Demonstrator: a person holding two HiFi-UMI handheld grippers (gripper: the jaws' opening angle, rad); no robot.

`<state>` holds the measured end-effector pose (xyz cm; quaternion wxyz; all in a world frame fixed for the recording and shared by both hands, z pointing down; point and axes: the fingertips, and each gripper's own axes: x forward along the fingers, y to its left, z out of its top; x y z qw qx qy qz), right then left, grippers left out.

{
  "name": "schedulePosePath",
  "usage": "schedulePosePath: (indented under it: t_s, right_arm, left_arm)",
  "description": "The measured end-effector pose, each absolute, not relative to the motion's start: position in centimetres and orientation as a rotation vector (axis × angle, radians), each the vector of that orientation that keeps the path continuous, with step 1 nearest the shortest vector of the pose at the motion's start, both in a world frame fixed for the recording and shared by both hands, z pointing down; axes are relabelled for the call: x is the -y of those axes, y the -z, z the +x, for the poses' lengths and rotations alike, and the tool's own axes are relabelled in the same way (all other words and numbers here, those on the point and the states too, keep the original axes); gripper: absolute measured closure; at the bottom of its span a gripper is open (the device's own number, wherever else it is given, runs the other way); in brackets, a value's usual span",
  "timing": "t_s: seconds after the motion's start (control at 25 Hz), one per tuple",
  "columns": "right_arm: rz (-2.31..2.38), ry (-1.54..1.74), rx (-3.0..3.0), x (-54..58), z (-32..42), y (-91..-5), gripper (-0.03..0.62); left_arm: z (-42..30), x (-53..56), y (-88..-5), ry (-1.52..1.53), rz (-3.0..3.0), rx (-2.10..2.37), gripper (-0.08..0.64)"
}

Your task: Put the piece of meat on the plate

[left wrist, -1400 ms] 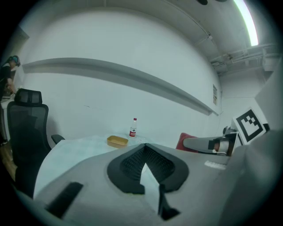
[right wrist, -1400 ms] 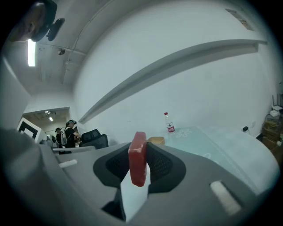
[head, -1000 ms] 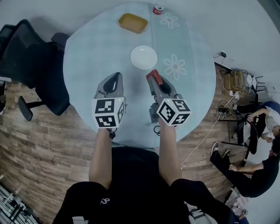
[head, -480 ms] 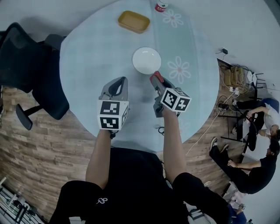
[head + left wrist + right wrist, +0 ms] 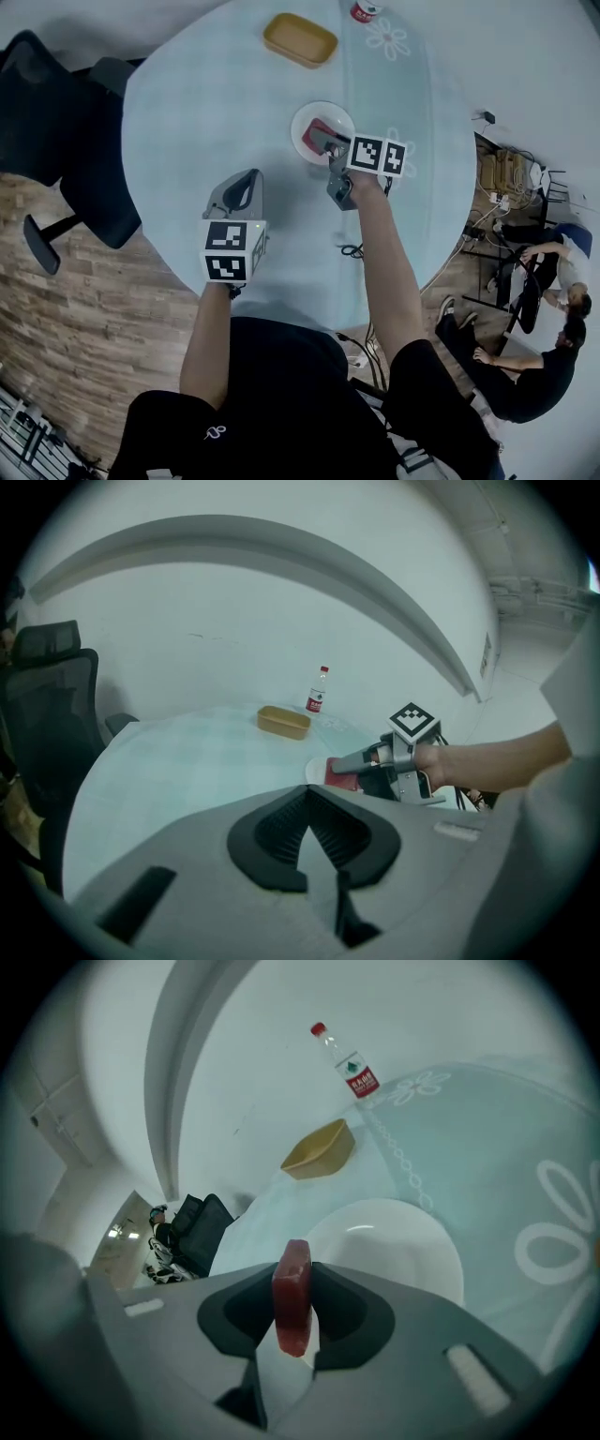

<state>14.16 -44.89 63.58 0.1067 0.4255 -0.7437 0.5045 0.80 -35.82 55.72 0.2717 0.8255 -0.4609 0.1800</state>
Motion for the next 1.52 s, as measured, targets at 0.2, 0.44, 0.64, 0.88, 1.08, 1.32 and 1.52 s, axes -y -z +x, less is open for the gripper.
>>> schedulePosePath:
  t_s: [0.2,0.44,0.64,0.88,1.08,1.32,1.52]
  right_arm:
    - [1.210,-1.542,2.146,46.2,15.2,-64.5,0.488]
    - [1.257,-1.363,2.008,46.3,16.7,-65.8,0.387]
    - [1.419,-1.223,1.960,46.3,18.2,-65.1,0.322]
    - [1.616,-0.958,2.103,44.5,19.7,-57.4,0.352]
    - [1.765,-0.647,2.285,40.5,20.0,-47.6,0.481]
    - [1.890,-0.240,2.457,34.4,17.5,-35.8,0.588]
    - [2.091,-0.013,2.507,28.6,18.4,-29.1,0.586]
  left_arm:
    - [-0.5,36.2,-56.1,-0.479,2.194,1.279,0.565]
    - [-0.9,36.3,-56.0,-0.468,2.194,1.278,0.565]
    - [-0.8,36.3,-54.8,-0.450,2.226,1.285,0.565]
    - [-1.4,37.2,-50.4,-0.358,2.292,1.346,0.565]
    - [0.1,37.7,-43.9,-0.198,2.426,1.360,0.565]
    - [2.4,36.2,-35.7,-0.053,2.610,1.367,0.565]
    - [4.4,32.7,-31.7,0.012,2.703,1.386,0.565]
